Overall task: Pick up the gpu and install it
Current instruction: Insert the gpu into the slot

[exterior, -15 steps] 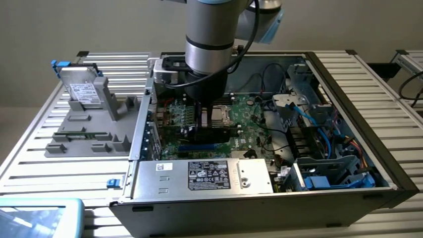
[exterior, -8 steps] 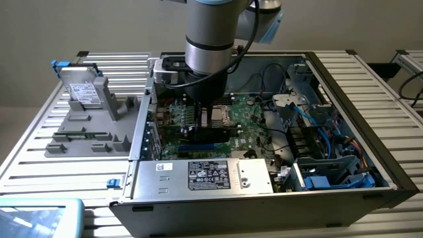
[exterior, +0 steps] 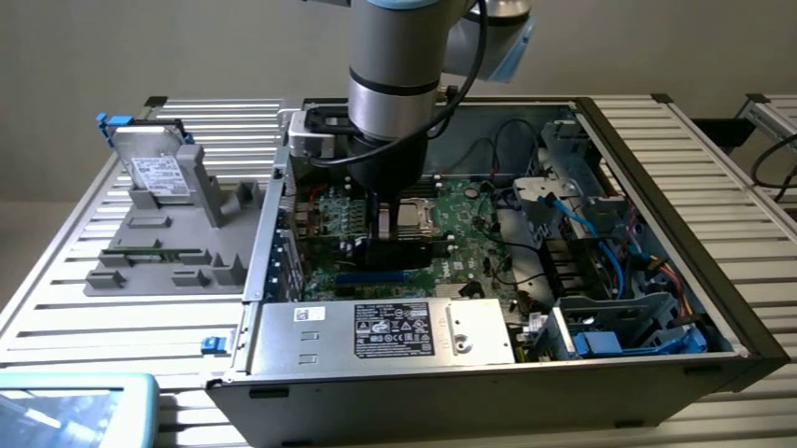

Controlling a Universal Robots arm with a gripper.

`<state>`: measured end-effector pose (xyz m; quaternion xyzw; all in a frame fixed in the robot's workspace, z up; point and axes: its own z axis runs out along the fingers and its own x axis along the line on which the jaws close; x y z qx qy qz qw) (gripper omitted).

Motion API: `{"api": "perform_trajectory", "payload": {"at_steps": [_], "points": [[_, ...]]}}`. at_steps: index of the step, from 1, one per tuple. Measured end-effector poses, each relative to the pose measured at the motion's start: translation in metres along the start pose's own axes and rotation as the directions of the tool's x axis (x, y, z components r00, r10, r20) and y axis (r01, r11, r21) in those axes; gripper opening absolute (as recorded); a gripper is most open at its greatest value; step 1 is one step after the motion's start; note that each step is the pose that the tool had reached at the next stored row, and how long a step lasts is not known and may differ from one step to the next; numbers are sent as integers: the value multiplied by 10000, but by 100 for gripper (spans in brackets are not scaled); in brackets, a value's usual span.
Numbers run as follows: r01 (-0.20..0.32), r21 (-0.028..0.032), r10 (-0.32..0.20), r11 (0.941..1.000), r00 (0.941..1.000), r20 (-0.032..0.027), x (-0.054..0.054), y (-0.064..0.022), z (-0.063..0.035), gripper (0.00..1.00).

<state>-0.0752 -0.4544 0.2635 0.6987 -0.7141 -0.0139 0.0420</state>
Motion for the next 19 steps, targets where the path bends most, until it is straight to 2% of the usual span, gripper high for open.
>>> {"api": "perform_trajectory", "payload": {"at_steps": [19], "points": [[-7,-5,7,10000,10000,-16,-36,26,24,28]]}}
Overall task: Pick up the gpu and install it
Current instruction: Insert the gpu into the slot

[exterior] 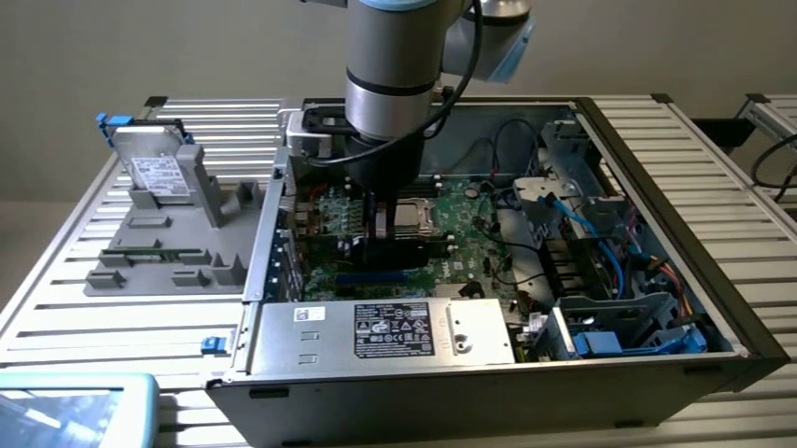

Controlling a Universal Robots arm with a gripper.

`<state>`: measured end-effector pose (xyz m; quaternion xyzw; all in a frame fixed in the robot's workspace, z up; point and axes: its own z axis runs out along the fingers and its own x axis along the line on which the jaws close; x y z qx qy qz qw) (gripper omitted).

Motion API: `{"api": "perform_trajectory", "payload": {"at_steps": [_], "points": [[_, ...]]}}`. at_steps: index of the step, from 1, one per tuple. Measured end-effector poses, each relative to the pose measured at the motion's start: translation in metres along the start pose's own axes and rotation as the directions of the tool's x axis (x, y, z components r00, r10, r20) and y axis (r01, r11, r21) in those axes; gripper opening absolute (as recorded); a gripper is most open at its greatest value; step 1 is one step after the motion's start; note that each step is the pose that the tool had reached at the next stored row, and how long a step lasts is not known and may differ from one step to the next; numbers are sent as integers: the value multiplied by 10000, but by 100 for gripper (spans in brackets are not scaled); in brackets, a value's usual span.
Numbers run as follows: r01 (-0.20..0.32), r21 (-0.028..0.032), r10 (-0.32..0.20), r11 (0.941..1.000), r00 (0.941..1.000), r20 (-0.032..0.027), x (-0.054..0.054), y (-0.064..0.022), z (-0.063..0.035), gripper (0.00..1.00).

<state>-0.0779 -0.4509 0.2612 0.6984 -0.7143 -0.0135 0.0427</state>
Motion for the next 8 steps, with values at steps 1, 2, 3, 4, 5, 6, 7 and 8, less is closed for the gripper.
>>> {"api": "perform_trajectory", "payload": {"at_steps": [1,2,3,4,5,6,7,8], "points": [[0,0,0,10000,10000,0,0,0,0,28],[0,0,0,10000,10000,1,0,1,0,28],[0,-1,0,10000,10000,0,0,1,1,28],[0,-4,0,10000,10000,1,0,2,3,28],[0,-6,0,10000,10000,3,-1,1,7,28],[0,-8,0,10000,10000,4,-1,1,12,28],[0,-10,0,10000,10000,1,-1,1,15,28],[0,-11,0,10000,10000,0,-1,0,18,28]]}}
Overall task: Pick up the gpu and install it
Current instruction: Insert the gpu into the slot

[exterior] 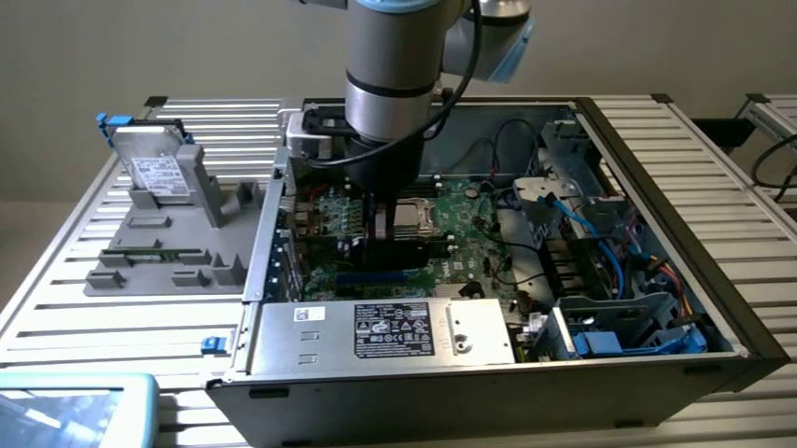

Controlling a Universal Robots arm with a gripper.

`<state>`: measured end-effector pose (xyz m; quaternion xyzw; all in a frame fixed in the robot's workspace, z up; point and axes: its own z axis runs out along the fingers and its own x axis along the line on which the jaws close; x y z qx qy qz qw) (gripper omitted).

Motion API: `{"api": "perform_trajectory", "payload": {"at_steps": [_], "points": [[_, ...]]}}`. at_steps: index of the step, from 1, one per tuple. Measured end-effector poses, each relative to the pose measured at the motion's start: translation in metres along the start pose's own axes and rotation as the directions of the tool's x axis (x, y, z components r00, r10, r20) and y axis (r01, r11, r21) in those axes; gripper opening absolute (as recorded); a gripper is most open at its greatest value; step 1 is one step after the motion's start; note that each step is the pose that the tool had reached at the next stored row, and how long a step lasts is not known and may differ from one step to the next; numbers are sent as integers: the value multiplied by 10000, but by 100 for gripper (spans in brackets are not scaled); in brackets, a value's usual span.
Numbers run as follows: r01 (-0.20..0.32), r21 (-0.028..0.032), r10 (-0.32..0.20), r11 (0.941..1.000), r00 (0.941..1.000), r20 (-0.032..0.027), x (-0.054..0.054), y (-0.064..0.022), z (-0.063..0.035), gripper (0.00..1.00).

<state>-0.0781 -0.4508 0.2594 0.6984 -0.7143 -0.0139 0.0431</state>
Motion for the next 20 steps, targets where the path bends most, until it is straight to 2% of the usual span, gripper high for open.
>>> {"api": "perform_trajectory", "payload": {"at_steps": [10,20], "points": [[-1,-13,1,10000,10000,-27,-1,-1,16,28],[-2,-18,2,10000,10000,-27,-3,-3,43,28]]}}
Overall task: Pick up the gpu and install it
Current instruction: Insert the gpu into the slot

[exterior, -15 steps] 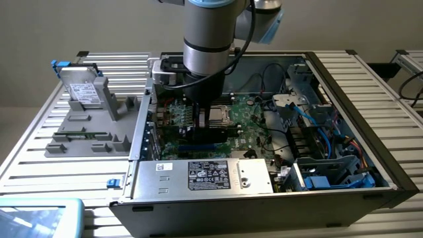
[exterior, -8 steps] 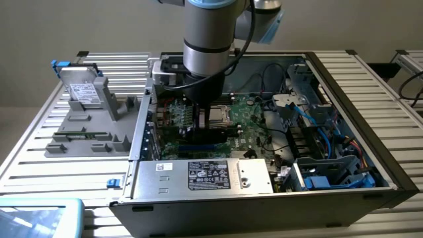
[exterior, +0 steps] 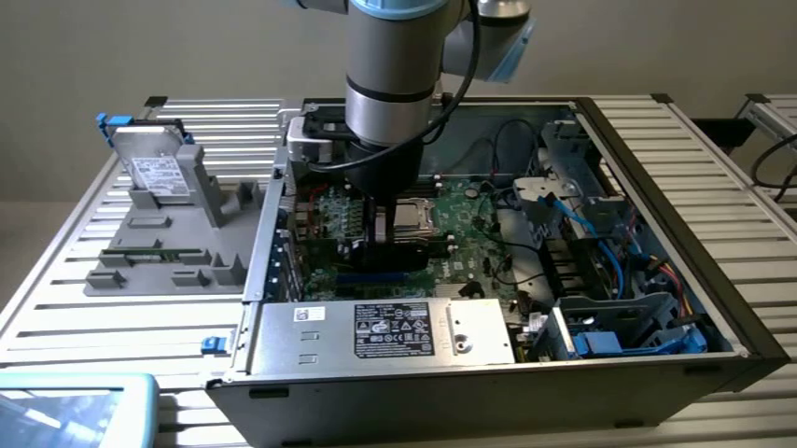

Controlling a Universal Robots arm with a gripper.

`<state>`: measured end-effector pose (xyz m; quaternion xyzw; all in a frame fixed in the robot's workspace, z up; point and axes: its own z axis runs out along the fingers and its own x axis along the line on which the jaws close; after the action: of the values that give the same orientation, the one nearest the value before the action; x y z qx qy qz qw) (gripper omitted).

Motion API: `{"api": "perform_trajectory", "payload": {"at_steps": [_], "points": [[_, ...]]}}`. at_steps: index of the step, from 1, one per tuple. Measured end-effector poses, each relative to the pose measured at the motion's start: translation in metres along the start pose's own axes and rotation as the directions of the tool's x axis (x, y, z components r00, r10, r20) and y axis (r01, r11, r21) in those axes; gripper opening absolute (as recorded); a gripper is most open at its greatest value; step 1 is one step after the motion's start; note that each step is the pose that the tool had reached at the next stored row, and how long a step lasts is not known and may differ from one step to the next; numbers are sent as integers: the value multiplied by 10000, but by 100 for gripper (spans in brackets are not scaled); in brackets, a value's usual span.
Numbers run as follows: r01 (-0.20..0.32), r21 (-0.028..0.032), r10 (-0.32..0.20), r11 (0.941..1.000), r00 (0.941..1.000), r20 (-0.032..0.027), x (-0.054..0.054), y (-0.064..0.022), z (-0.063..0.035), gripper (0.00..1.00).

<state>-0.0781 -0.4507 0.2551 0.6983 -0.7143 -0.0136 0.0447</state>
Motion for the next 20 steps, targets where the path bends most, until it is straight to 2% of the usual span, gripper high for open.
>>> {"api": "perform_trajectory", "payload": {"at_steps": [8,13,20], "points": [[2,-13,-2,10000,10000,0,-2,0,2,28],[6,-14,-6,10000,10000,62,15,-1,3,28],[-63,-18,63,10000,9999,102,29,-15,2,28]]}}
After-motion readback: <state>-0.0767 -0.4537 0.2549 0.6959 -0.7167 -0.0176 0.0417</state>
